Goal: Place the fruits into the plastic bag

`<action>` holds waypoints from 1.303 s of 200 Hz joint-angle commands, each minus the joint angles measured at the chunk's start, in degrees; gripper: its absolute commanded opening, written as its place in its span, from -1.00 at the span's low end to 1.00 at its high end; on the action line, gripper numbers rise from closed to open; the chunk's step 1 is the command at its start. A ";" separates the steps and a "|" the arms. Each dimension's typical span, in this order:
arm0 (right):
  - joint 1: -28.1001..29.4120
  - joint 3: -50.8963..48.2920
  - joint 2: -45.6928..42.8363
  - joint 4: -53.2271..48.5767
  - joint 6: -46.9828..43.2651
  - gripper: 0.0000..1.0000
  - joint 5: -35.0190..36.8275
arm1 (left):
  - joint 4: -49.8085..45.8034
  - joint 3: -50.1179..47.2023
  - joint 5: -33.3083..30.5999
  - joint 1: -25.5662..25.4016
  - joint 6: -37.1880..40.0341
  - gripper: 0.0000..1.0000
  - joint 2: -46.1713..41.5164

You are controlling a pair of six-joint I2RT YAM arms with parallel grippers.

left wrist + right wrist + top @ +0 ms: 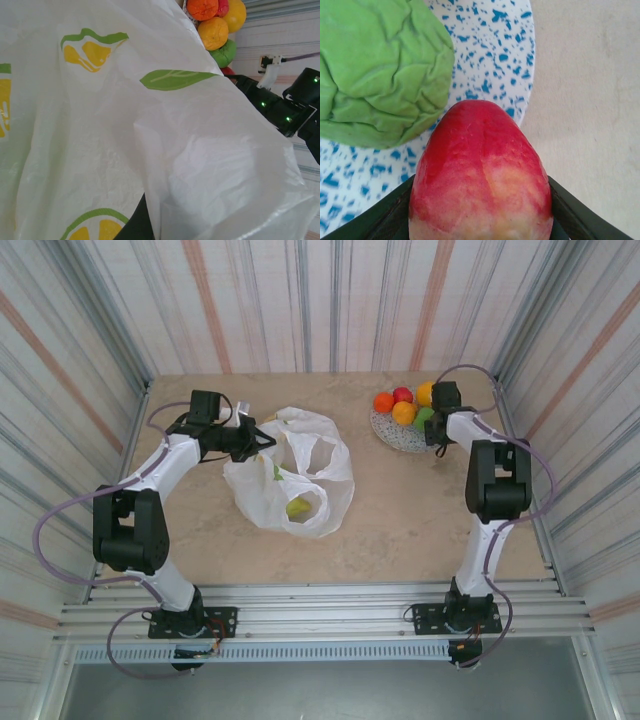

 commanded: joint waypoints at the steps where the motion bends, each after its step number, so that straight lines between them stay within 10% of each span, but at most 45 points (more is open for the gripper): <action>1: -0.12 -3.93 -7.85 -1.01 4.90 0.15 -2.46 | 1.07 -0.59 1.50 0.50 -0.30 -1.00 -2.25; 132: 27.79 -37.72 -54.12 4.17 18.33 0.08 -30.20 | 1.33 -0.78 1.28 0.21 -0.36 -1.00 -3.10; 260: 42.14 -35.89 -27.42 32.18 22.02 0.13 -27.42 | 1.56 -0.83 1.71 -0.41 -0.64 -1.00 -2.96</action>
